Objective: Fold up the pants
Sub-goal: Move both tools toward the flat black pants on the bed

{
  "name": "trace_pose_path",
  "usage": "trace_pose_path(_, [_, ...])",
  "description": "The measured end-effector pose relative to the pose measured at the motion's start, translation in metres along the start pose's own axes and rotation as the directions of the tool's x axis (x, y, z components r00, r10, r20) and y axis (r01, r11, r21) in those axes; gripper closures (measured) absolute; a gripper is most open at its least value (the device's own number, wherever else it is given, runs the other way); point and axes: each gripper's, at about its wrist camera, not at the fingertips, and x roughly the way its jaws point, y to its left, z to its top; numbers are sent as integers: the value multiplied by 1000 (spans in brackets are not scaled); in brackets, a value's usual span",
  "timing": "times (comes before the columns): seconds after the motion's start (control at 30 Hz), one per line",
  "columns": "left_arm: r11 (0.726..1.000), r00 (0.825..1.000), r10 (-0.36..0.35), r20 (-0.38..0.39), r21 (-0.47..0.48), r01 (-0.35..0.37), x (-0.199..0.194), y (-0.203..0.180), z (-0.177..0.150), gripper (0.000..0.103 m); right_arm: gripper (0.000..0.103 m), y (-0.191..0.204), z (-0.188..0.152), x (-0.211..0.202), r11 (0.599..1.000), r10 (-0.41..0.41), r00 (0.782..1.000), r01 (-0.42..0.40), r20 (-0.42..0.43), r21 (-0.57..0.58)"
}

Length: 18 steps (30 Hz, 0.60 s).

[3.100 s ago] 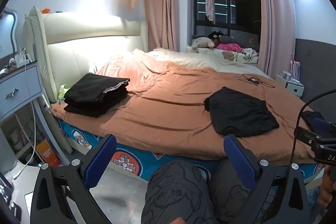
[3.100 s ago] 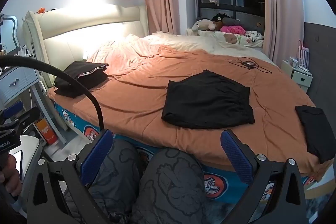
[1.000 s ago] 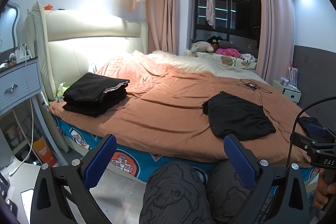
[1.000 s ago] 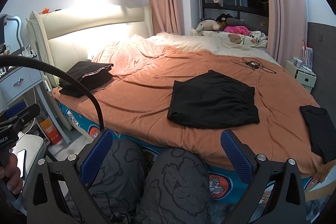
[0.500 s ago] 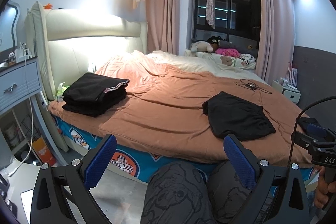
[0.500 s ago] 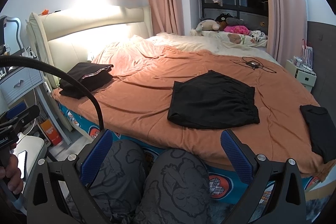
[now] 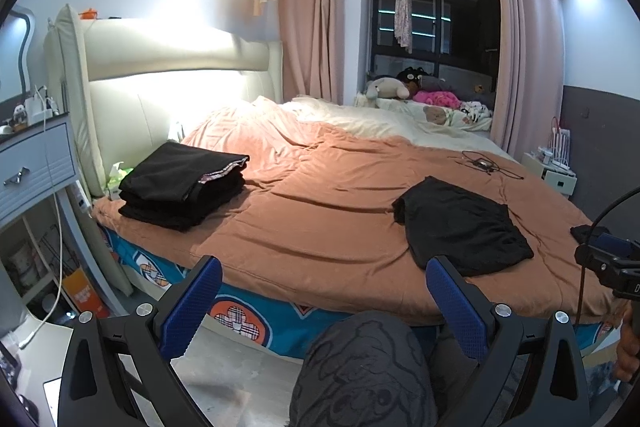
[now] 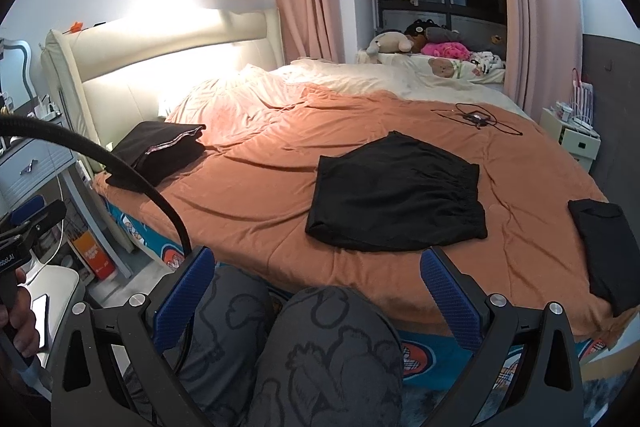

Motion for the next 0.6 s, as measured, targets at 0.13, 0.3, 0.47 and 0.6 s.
trace_pose_path(0.13, [1000, 1000, -3, -12, -1, 3, 11, -2, 3, 1, 0, -10, 4, 6, 1000, 0, 1000, 0, 0, 17])
trace_pose_path(0.3, [1000, 999, -24, -25, -7, 24, 29, -8, 7, 1, 0, -25, 8, 18, 999, -3, 1000, 4, -16, 51])
trace_pose_path(0.47, [999, 998, -44, -45, -9, 43, 45, -15, 12, 1, 0, -39, 12, 28, 996, -16, 999, 19, -37, 91])
trace_pose_path(0.6, [999, 997, -51, -64, -8, 51, 61, -22, 14, 1, 0, -49, 17, 36, 993, -31, 998, 37, -47, 115])
